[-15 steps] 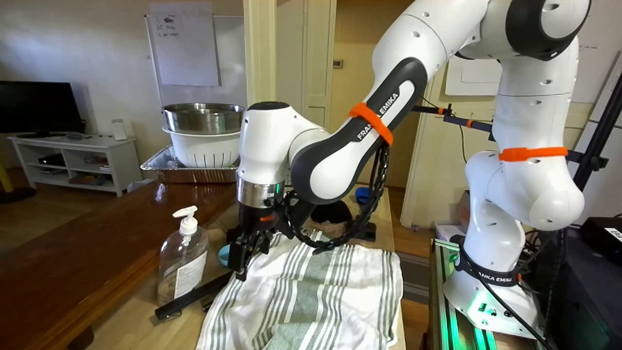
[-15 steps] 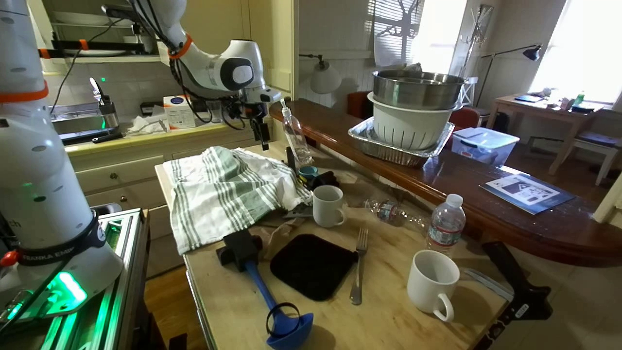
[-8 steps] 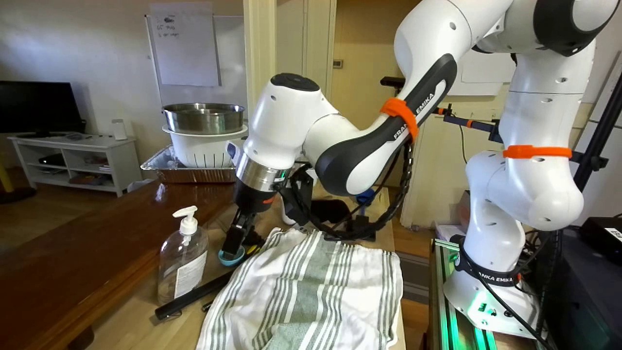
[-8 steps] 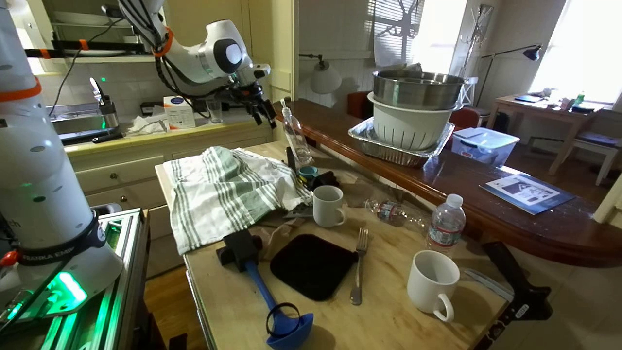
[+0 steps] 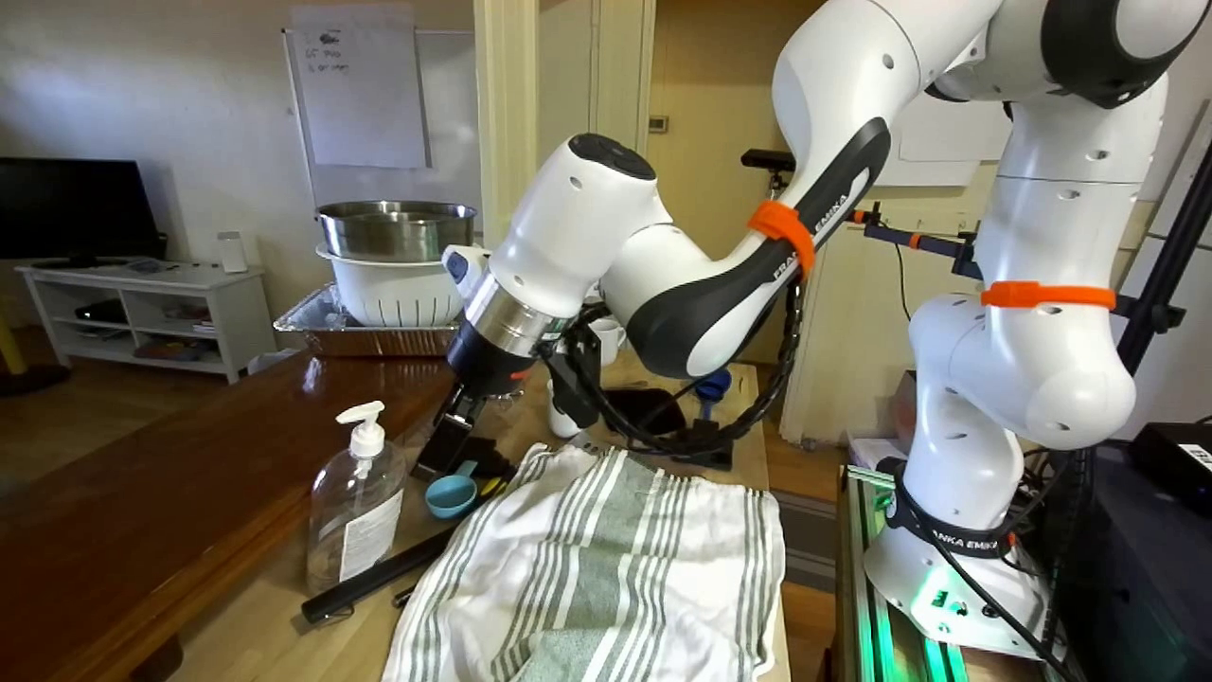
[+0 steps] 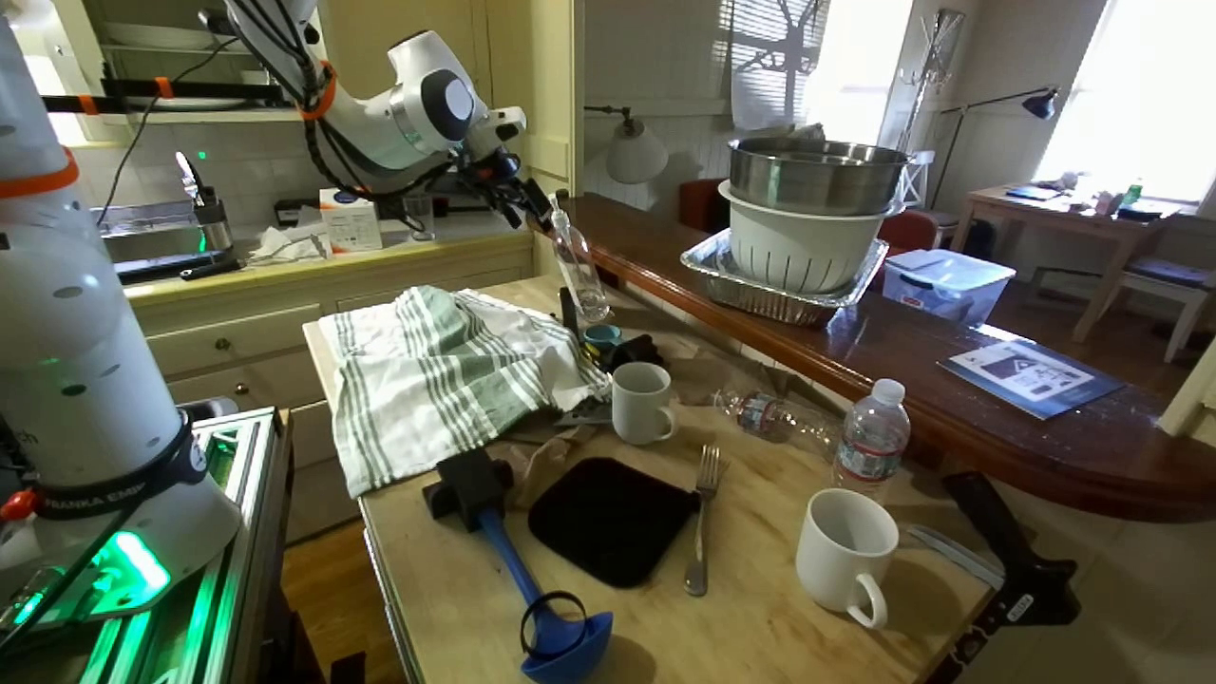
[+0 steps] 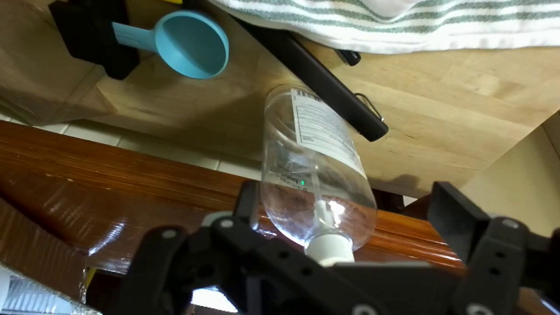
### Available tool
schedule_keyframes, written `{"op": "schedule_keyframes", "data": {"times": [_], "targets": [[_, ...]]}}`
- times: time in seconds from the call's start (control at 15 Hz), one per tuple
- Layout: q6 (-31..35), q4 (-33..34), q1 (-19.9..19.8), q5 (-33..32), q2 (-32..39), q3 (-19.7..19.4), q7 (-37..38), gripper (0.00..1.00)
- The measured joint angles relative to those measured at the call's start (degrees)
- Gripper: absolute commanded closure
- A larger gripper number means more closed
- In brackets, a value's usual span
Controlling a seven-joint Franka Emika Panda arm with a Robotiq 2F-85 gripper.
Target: Unfold the white tea towel and put the clear bottle on the left on the top counter
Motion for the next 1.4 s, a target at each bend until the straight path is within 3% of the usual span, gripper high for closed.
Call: {"op": "schedule_keyframes", "data": {"times": [0.87,1.27,1.33,1.4], "targets": [[22.5,-0.56,-2.96,-6.57,4.6,-4.07,-17.27,0.0],[29.52,-1.0,-4.4,-5.48,7.32,-3.49,-24.04,0.0],[30.39,-1.03,-4.98,-3.75,7.67,-2.66,-26.81,0.02],[31.23,-1.03,-5.44,-2.09,7.98,-1.93,-29.23,0.1]]}}
